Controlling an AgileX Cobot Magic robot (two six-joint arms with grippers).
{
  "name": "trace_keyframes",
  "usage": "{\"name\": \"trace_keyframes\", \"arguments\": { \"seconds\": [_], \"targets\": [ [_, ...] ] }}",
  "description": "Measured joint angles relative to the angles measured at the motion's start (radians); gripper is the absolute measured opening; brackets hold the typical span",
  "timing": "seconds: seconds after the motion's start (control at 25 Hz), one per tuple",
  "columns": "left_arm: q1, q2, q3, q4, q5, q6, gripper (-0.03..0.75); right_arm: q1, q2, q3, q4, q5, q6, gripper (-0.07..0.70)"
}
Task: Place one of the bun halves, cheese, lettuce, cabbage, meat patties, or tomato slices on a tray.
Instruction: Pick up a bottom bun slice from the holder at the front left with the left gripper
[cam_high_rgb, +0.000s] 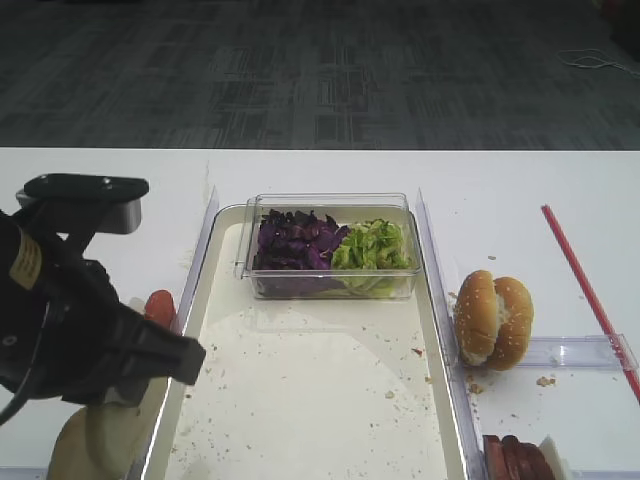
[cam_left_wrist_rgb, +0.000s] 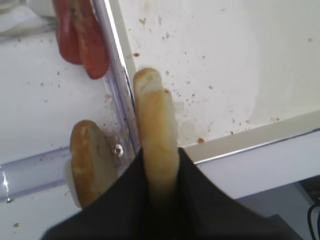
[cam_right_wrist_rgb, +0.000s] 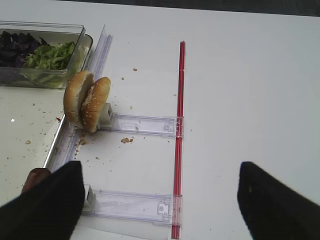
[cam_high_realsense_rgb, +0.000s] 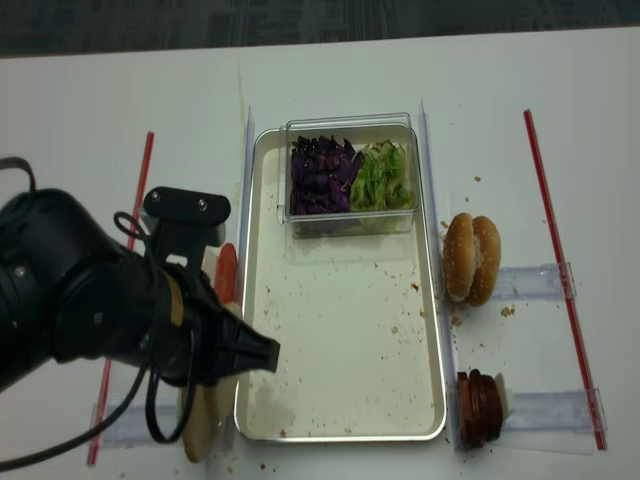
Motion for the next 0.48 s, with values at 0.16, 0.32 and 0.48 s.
{"name": "trace_keyframes", "arguments": {
  "seconds": [0.16, 0.32, 0.48],
  "targets": [
    [0.07, 0.014, -0.044, -0.004, 0.004, 0.022, 0.092, 0.0, 0.0, 0.0, 0.0, 0.0, 0.0, 0.649],
    [0.153, 0.043, -0.057, -0.028, 0.015, 0.083, 0.092, 0.0, 0.0, 0.0, 0.0, 0.0, 0.0, 0.649],
    [0.218, 0.069, -0.058, -0.033, 0.016, 0.135, 0.092, 0.0, 0.0, 0.0, 0.0, 0.0, 0.0, 0.649]
  ]
}}
